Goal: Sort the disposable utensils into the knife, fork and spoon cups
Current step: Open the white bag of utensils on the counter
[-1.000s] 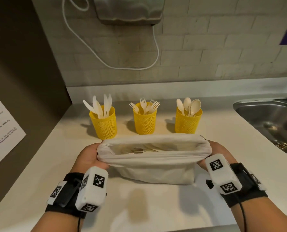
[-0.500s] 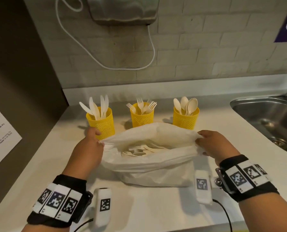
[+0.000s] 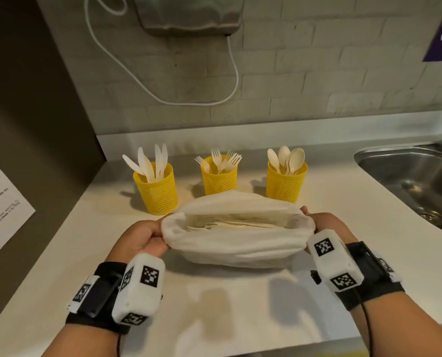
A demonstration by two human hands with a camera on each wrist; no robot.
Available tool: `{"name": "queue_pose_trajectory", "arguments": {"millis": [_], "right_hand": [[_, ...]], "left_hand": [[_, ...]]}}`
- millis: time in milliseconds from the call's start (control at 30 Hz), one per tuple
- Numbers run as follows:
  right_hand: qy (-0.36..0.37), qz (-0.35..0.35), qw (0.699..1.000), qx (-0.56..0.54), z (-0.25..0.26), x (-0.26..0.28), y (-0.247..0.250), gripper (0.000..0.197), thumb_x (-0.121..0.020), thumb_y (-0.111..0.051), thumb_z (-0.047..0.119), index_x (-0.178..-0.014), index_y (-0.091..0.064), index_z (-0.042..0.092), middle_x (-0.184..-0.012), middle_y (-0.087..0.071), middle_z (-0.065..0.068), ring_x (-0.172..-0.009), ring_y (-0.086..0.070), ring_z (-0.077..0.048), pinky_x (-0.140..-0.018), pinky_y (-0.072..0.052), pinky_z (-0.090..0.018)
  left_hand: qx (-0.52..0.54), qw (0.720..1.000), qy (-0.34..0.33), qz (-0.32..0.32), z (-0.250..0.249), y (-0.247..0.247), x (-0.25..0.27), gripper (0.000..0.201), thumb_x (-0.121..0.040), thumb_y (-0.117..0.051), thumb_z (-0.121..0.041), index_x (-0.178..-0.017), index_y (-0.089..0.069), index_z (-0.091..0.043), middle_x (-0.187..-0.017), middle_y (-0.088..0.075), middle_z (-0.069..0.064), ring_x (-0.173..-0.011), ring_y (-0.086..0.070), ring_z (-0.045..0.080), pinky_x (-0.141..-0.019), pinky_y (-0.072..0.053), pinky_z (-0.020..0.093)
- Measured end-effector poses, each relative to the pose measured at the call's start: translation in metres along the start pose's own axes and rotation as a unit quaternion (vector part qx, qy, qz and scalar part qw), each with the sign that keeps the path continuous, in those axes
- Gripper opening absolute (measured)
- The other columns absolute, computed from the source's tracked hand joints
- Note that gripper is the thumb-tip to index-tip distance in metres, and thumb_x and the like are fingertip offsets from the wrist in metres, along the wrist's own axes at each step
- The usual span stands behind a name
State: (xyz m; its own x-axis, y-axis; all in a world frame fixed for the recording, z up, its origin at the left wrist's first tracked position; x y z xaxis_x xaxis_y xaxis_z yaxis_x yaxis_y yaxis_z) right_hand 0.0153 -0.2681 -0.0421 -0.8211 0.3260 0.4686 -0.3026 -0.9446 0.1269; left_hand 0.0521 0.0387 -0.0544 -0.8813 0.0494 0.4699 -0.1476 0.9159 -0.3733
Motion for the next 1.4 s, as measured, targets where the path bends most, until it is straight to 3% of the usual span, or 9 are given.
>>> {"name": "queue_pose_trajectory", "arguments": {"millis": [133,300,533,667,833,933,1033,1200,1400], "right_hand": [[-0.043,0.153,0.974,-0.161,0.005,0.018,-0.003,0.029,-0.09,-0.05,0.02,-0.081,-0.073,0.003,-0.072,-0.069,-0.016,-0.06,-0.066,-0.028,-0.055,-0.055,-0.032],[0.065,0.028,0.97,0.234,0.006,0.004,-0.005,0.027,-0.084,-0.052,0.0,-0.108,-0.063,0.004,-0.095,-0.067,-0.019,-0.079,-0.062,-0.028,-0.068,-0.052,-0.033],[0.184,-0.018,0.918,0.351,0.006,0.004,-0.001,0.03,-0.092,-0.053,0.023,-0.119,-0.061,0.014,-0.109,-0.065,-0.011,-0.09,-0.055,-0.02,-0.078,-0.041,-0.028],[0.243,-0.074,0.9,0.355,0.009,0.005,0.003,0.022,-0.088,-0.058,0.033,-0.097,-0.046,0.017,-0.075,-0.056,-0.003,-0.075,-0.056,-0.026,-0.065,-0.042,-0.032],[0.21,0.049,0.942,0.258,0.007,0.013,0.004,0.024,-0.086,-0.051,0.0,-0.074,-0.066,0.014,-0.078,-0.063,-0.007,-0.071,-0.054,-0.021,-0.064,-0.046,-0.028],[0.157,0.041,0.961,0.223,0.007,0.011,0.007,0.04,-0.081,-0.044,-0.014,-0.094,-0.069,0.015,-0.105,-0.062,-0.01,-0.097,-0.059,-0.03,-0.089,-0.052,-0.041],[0.108,0.062,0.987,0.106,0.004,0.007,-0.002,0.055,-0.078,-0.041,-0.02,-0.123,-0.055,0.009,-0.12,-0.056,-0.015,-0.099,-0.059,-0.033,-0.084,-0.052,-0.042],[-0.051,0.093,0.985,-0.136,-0.004,0.0,0.0,0.039,-0.086,-0.032,-0.012,-0.109,-0.057,0.007,-0.083,-0.058,-0.017,-0.059,-0.058,-0.026,-0.048,-0.05,-0.03],[-0.059,0.149,0.981,-0.108,-0.011,0.003,0.001,0.03,-0.083,-0.035,-0.005,-0.098,-0.061,-0.004,-0.088,-0.062,-0.022,-0.073,-0.054,-0.034,-0.074,-0.046,-0.042]], "left_hand": [[0.013,1.0,0.019,0.016,-0.003,0.003,0.007,0.031,-0.071,-0.048,-0.003,-0.098,-0.062,0.006,-0.08,-0.072,0.021,-0.079,-0.069,0.032,-0.07,-0.057,0.04],[-0.322,0.94,-0.099,-0.052,0.003,-0.008,0.014,0.008,-0.09,-0.056,-0.006,-0.084,-0.062,-0.004,-0.065,-0.061,0.009,-0.051,-0.056,0.018,-0.046,-0.042,0.02],[-0.267,0.956,-0.097,-0.071,0.004,-0.007,0.002,0.015,-0.094,-0.049,-0.02,-0.102,-0.061,-0.014,-0.109,-0.063,0.017,-0.097,-0.061,0.032,-0.086,-0.047,0.039],[-0.27,0.945,-0.147,-0.108,-0.001,-0.008,0.001,0.017,-0.096,-0.043,-0.014,-0.108,-0.044,-0.026,-0.098,-0.054,0.011,-0.081,-0.054,0.026,-0.063,-0.043,0.03],[-0.435,0.884,-0.167,-0.035,-0.003,-0.002,0.008,0.044,-0.085,-0.038,0.005,-0.059,-0.056,-0.026,-0.061,-0.046,0.004,-0.051,-0.038,0.018,-0.048,-0.025,0.025],[-0.476,0.866,-0.149,-0.044,-0.011,0.005,0.011,0.033,-0.085,-0.048,0.003,-0.095,-0.067,-0.022,-0.101,-0.065,0.005,-0.092,-0.062,0.024,-0.075,-0.045,0.028],[-0.417,0.9,-0.121,-0.029,-0.008,0.004,0.007,0.054,-0.076,-0.059,0.002,-0.126,-0.055,-0.019,-0.114,-0.06,0.01,-0.102,-0.061,0.033,-0.08,-0.046,0.034],[-0.054,0.999,0.006,0.001,0.002,-0.003,0.005,0.047,-0.081,-0.024,0.02,-0.106,-0.058,0.0,-0.11,-0.059,0.021,-0.097,-0.058,0.038,-0.091,-0.045,0.045],[-0.008,0.999,0.047,0.025,0.011,0.007,0.005,0.029,-0.084,-0.043,-0.006,-0.104,-0.058,0.008,-0.107,-0.061,0.03,-0.093,-0.061,0.038,-0.085,-0.049,0.047]]}}
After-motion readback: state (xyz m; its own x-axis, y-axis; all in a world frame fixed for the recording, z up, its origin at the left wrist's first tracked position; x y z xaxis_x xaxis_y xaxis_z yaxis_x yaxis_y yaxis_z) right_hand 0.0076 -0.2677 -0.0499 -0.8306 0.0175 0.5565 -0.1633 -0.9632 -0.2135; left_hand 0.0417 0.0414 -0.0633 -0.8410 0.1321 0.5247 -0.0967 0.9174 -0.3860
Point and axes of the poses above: each hand's wrist, its own x-axis away from the middle knuckle, its own y-axis out of the back of the hand, z = x × y, the point moved 1 cm from there along -x, towards the middle knuckle
